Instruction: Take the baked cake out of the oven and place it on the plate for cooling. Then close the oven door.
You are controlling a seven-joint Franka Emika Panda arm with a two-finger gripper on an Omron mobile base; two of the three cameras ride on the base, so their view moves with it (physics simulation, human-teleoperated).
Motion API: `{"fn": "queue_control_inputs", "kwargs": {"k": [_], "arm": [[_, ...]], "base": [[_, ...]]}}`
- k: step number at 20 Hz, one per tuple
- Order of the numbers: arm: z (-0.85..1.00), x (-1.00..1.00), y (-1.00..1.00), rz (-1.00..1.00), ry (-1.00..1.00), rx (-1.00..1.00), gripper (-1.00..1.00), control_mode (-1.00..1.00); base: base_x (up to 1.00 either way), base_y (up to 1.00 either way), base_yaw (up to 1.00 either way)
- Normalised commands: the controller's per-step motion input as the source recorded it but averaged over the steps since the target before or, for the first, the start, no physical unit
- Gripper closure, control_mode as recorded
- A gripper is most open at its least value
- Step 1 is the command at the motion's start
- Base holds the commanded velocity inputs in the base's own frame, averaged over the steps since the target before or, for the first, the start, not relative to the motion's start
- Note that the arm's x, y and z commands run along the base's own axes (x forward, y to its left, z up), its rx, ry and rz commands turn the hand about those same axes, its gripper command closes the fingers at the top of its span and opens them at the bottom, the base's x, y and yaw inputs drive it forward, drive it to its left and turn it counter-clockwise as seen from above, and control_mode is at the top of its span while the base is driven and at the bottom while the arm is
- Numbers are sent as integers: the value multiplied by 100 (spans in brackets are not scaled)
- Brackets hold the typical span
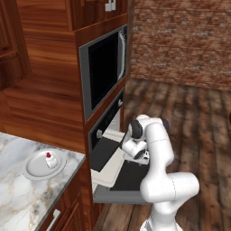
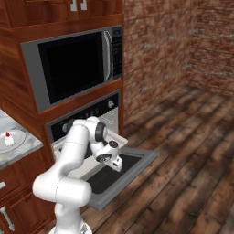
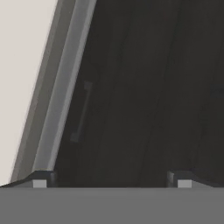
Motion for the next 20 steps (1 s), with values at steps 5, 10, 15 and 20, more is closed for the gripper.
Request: {"fn": "queue_control_inputs", "kwargs": {"k": [5, 10, 15, 20], "arm": [[-24, 15, 13, 3, 2, 0, -100, -100], [-27, 2, 13, 2, 0, 0, -100, -100], [-33, 0, 16, 3, 0, 0, -100, -100], [-30, 3, 18, 2, 0, 0, -100, -100]], "base": [[0, 0, 0], [0, 0, 0], [0, 0, 0], [0, 0, 0]]}}
